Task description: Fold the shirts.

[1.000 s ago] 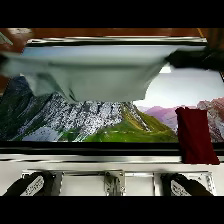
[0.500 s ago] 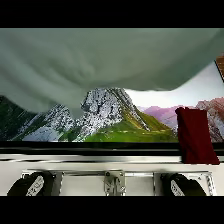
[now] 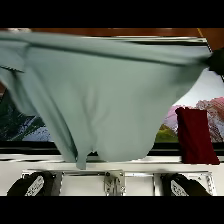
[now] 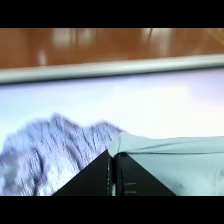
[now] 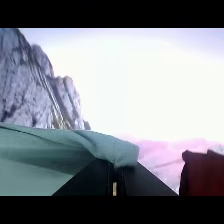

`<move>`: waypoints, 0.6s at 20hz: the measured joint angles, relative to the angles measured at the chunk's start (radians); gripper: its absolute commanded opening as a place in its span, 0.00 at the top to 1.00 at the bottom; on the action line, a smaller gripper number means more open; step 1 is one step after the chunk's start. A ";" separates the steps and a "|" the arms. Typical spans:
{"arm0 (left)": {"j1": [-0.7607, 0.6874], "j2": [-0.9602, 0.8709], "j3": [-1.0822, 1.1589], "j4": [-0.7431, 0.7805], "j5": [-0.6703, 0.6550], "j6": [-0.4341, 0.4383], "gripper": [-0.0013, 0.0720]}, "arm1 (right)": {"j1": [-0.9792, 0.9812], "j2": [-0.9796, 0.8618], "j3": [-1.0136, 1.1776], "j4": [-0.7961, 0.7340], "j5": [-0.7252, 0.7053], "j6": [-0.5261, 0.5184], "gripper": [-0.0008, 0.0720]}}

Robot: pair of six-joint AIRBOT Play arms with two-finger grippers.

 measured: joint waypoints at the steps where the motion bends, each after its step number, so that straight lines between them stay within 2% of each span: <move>1: 0.000 -0.028 -0.054 0.004 -0.001 0.000 0.93 | 0.000 -0.058 -0.017 -0.006 0.007 0.006 0.90; 5: 0.000 -0.202 -0.196 0.005 0.016 0.003 0.93 | 0.000 -0.303 -0.058 -0.004 -0.080 0.039 0.90; 12: -0.014 -0.545 -0.251 -0.132 0.162 0.003 0.93 | 0.003 -0.592 -0.072 -0.011 -0.450 0.210 0.90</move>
